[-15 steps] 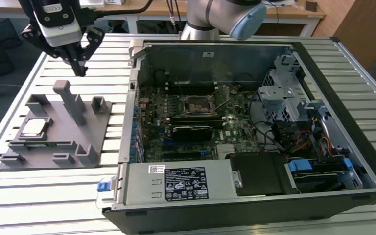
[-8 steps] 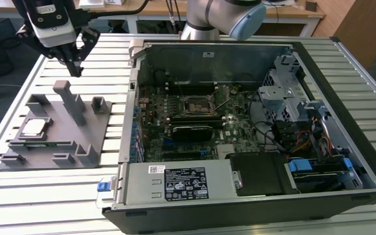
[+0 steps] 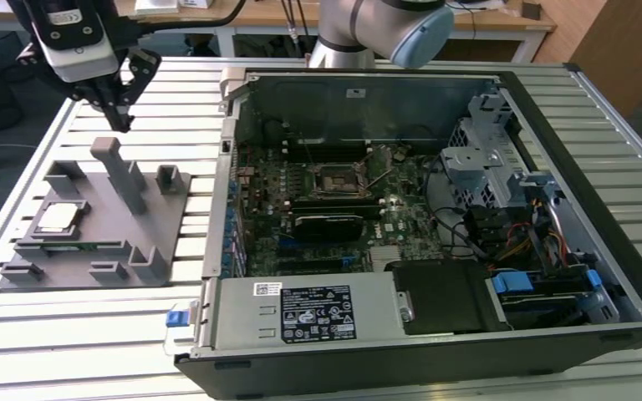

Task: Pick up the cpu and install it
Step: 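Reach for the cpu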

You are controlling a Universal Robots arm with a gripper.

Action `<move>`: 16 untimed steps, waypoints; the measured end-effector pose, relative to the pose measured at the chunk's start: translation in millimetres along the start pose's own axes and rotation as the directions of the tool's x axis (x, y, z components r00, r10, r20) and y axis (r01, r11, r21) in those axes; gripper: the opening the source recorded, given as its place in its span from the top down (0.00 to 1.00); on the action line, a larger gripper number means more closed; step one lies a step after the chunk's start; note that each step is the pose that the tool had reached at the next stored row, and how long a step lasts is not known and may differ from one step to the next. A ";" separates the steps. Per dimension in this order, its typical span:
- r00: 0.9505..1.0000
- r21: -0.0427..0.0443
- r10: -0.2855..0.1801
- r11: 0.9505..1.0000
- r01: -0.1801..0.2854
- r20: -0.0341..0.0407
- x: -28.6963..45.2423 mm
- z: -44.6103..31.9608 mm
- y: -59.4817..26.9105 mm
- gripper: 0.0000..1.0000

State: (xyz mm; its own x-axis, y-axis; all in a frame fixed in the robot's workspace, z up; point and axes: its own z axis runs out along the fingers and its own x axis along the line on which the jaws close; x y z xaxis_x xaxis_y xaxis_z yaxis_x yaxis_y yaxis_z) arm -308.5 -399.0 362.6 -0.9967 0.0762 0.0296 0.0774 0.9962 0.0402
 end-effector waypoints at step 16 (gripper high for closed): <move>1.000 0.000 0.000 1.000 0.000 -0.002 22.9 3.2 -2.2 0.89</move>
State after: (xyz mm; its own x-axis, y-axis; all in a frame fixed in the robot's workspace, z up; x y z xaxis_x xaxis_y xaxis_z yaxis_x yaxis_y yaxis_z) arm -331.6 -399.3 360.0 -0.9966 0.0762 0.0313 0.0774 0.9962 0.0401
